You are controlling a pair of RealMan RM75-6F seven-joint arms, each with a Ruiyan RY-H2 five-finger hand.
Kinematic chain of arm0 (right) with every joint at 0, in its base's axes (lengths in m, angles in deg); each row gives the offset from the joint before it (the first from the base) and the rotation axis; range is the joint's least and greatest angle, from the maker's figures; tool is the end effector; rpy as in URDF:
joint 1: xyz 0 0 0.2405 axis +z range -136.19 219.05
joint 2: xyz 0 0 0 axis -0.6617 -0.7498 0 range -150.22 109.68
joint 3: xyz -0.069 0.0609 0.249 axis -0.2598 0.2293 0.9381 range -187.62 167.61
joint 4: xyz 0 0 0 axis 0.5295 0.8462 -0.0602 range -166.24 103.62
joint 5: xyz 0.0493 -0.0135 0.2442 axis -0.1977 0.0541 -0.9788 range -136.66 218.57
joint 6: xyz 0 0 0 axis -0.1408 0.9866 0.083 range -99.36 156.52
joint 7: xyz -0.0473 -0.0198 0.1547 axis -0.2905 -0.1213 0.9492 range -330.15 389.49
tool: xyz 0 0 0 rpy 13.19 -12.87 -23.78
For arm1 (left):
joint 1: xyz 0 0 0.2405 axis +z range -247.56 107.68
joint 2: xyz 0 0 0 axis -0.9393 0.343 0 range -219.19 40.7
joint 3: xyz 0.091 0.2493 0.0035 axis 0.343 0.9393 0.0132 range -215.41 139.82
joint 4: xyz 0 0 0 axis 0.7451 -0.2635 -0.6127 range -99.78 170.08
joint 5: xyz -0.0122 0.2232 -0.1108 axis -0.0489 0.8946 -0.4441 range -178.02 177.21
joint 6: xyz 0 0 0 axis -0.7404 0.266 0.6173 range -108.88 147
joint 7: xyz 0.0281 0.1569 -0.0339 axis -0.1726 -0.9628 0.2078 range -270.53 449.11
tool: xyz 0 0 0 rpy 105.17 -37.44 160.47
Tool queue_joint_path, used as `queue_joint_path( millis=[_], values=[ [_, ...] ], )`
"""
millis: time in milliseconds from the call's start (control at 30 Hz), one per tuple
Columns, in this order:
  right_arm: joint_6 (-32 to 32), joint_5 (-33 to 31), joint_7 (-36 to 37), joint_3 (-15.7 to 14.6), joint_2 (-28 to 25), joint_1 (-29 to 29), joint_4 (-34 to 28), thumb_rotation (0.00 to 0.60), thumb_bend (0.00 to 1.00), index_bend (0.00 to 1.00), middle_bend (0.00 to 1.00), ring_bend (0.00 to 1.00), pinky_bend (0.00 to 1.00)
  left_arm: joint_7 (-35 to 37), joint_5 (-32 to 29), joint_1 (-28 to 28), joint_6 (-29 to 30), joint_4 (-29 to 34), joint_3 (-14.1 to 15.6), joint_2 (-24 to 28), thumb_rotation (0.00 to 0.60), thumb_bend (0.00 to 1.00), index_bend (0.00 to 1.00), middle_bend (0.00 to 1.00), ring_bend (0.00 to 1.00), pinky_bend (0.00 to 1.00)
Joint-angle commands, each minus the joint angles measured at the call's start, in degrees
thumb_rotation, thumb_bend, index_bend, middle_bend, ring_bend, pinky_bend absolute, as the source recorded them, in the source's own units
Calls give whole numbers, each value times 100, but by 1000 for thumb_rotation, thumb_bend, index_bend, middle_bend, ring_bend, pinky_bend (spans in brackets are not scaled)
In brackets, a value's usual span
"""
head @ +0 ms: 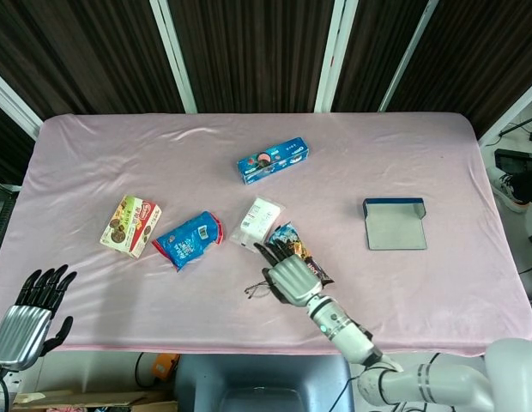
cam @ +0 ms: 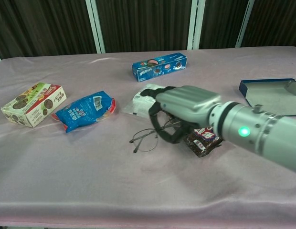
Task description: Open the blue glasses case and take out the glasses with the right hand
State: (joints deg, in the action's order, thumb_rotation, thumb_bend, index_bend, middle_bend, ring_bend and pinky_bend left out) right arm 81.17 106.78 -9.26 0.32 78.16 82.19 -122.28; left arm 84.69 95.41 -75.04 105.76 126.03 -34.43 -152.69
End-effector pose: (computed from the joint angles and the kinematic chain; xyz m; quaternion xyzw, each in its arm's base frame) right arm -0.0816 -0.3064 -0.1244 0.8132 -0.3095 0.3497 0.3472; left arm -0.3244 0.1760 0.1107 -0.6795 -0.3348 -0.3619 0.5433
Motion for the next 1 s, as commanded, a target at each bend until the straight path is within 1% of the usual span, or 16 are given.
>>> queue_joint_path(
  millis=[33, 167, 233, 267, 333, 367, 400, 467, 500, 533, 567, 633, 667, 800, 900, 1000],
  values=[
    [-87, -786, -590, 276, 965, 521, 490, 600, 751, 734, 63, 0, 0, 41, 21, 17, 31, -16, 11, 22, 600, 408, 0, 0, 0, 0],
    [15, -1097, -843, 337, 1519, 785, 949, 600, 751, 719, 63, 0, 0, 134, 37, 48, 85, -46, 23, 55, 600, 409, 0, 0, 0, 0],
    [104, -1188, -985, 306, 1692, 862, 1149, 600, 751, 685, 64, 0, 0, 183, 49, 52, 86, -61, 34, 72, 600, 410, 0, 0, 0, 0],
    [138, -1236, -1075, 275, 1729, 885, 1206, 600, 751, 631, 65, 0, 0, 206, 52, 55, 88, -61, 38, 81, 600, 414, 0, 0, 0, 0],
    [210, -1356, -1265, 235, 1751, 927, 1245, 600, 750, 480, 50, 0, 0, 262, 77, 59, 102, -71, 48, 100, 600, 426, 0, 0, 0, 0],
    [249, -1414, -1326, 237, 1748, 937, 1233, 600, 736, 373, 30, 0, 0, 280, 83, 60, 107, -79, 49, 105, 600, 428, 0, 0, 0, 0],
    [294, -1479, -1382, 248, 1738, 942, 1205, 600, 708, 305, 17, 0, 0, 295, 86, 62, 109, -85, 52, 109, 600, 429, 0, 0, 0, 0],
    [409, -1577, -1474, 280, 1678, 950, 1082, 600, 552, 144, 0, 0, 0, 330, 96, 65, 123, -95, 51, 117, 600, 430, 0, 0, 0, 0],
    [456, -1600, -1503, 285, 1629, 946, 1003, 600, 478, 96, 0, 0, 0, 336, 99, 70, 133, -99, 50, 119, 600, 429, 0, 0, 0, 0],
    [511, -1630, -1531, 287, 1539, 934, 860, 600, 447, 75, 0, 0, 0, 337, 105, 77, 147, -101, 50, 119, 600, 429, 0, 0, 0, 0],
    [562, -1628, -1545, 281, 1451, 917, 731, 600, 423, 60, 0, 0, 0, 334, 111, 81, 155, -102, 51, 117, 600, 430, 0, 0, 0, 0],
    [724, -1503, -1575, 183, 1142, 834, 331, 600, 413, 55, 0, 0, 0, 317, 124, 95, 176, -99, 56, 115, 600, 430, 0, 0, 0, 0],
    [837, -1396, -1601, 100, 962, 770, 119, 600, 413, 55, 0, 0, 0, 307, 132, 103, 193, -99, 56, 112, 600, 430, 0, 0, 0, 0],
    [1587, -597, -1533, -516, -118, 224, -988, 600, 413, 52, 0, 0, 0, 269, 164, 128, 243, -106, 56, 102, 600, 429, 0, 0, 0, 0],
    [2341, 236, -1246, -1254, -1189, -430, -1671, 600, 413, 51, 0, 0, 0, 258, 151, 129, 242, -99, 42, 97, 600, 428, 0, 0, 0, 0],
    [2941, 885, -648, -1871, -1910, -1036, -1637, 600, 413, 62, 0, 0, 0, 235, 117, 135, 251, -86, 15, 84, 600, 428, 0, 0, 0, 0]
  ],
)
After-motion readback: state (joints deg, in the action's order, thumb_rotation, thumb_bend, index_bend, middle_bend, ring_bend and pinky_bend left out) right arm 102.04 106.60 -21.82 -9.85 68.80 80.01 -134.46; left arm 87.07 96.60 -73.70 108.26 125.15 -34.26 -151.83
